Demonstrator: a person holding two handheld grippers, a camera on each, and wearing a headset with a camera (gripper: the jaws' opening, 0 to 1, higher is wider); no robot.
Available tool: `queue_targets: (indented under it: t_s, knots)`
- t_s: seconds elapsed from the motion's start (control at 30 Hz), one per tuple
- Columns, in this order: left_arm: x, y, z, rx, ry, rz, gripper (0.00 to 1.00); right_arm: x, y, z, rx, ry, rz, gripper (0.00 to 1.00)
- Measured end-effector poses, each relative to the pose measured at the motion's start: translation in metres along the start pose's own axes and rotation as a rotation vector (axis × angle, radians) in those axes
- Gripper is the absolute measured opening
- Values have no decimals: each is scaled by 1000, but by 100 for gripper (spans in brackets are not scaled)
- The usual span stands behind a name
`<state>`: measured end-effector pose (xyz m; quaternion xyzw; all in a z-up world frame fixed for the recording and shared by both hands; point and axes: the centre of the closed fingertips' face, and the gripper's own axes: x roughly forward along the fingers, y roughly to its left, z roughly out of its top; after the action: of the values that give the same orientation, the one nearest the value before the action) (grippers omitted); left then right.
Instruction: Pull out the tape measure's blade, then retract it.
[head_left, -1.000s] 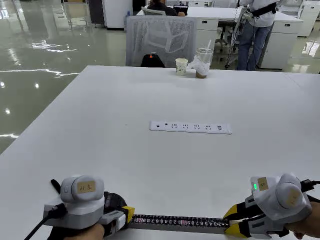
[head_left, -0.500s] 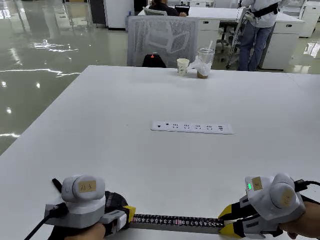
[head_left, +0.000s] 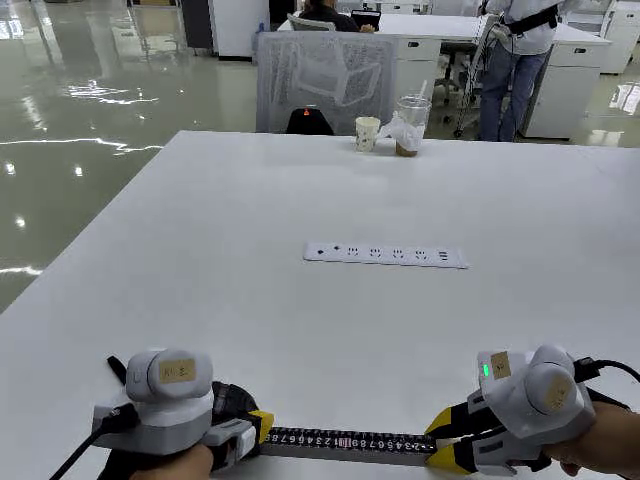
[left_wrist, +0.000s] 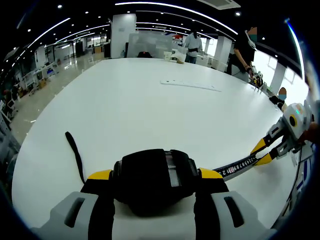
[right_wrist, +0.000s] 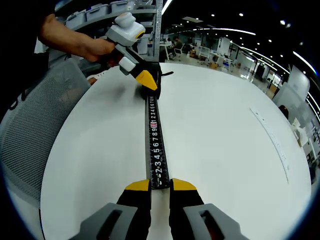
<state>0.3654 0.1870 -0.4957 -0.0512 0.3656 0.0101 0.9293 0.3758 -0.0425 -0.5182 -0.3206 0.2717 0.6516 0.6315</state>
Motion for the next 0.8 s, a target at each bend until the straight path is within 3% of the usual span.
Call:
queue_targets:
  t_s: [0.8]
  knots:
    - [0, 0, 0, -4, 4, -8, 59, 14, 2, 17, -1, -22, 7, 10]
